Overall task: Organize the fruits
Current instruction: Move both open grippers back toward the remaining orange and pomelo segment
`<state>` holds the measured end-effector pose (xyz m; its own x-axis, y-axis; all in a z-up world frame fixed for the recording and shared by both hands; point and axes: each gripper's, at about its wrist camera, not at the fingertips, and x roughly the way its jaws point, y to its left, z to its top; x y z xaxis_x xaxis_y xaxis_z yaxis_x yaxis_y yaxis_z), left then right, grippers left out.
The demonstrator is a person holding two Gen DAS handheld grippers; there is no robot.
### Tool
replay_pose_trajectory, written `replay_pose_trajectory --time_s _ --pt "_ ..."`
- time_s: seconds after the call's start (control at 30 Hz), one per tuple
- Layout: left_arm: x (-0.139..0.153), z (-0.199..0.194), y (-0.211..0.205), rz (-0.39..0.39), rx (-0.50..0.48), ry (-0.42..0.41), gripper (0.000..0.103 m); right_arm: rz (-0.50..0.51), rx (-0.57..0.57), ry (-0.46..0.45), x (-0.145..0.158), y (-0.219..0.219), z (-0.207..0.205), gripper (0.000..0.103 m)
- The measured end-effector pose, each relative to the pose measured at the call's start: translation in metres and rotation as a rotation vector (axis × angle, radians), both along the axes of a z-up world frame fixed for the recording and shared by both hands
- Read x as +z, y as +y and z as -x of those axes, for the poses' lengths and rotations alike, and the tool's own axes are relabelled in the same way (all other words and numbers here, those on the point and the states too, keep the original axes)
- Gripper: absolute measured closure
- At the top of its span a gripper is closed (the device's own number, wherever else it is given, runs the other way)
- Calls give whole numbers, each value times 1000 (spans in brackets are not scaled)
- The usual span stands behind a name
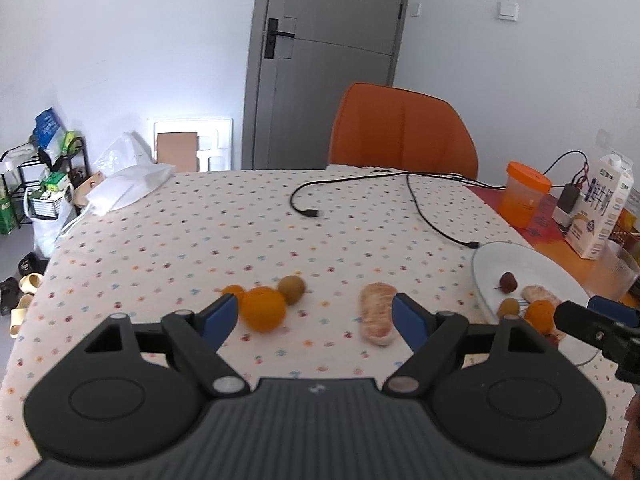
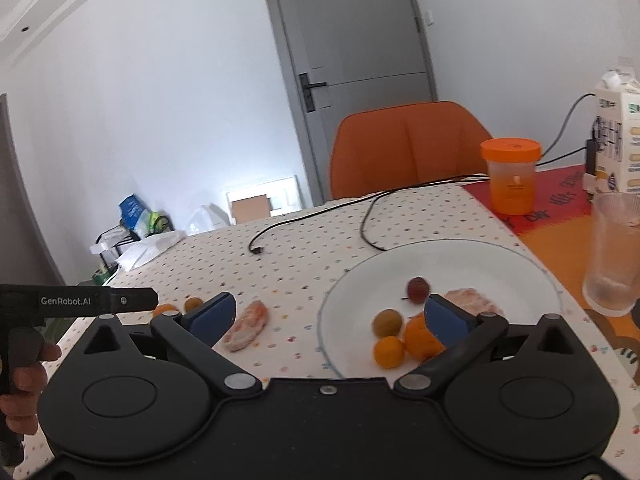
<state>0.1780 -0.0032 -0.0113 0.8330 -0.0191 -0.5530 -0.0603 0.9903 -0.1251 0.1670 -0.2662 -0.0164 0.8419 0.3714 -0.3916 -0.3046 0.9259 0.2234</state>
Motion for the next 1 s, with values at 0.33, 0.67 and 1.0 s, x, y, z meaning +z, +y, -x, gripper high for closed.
replay_pose_trajectory --time_s 0.33,0.67,1.0 --pt "-8 8 21 17 36 14 20 -9 81 33 -3 24 -1 0" --pt "-11 9 33 45 58 4 21 -13 165 55 -5 52 -6 1" --pt "-15 2 40 61 75 12 24 10 200 98 -12 74 -20 11"
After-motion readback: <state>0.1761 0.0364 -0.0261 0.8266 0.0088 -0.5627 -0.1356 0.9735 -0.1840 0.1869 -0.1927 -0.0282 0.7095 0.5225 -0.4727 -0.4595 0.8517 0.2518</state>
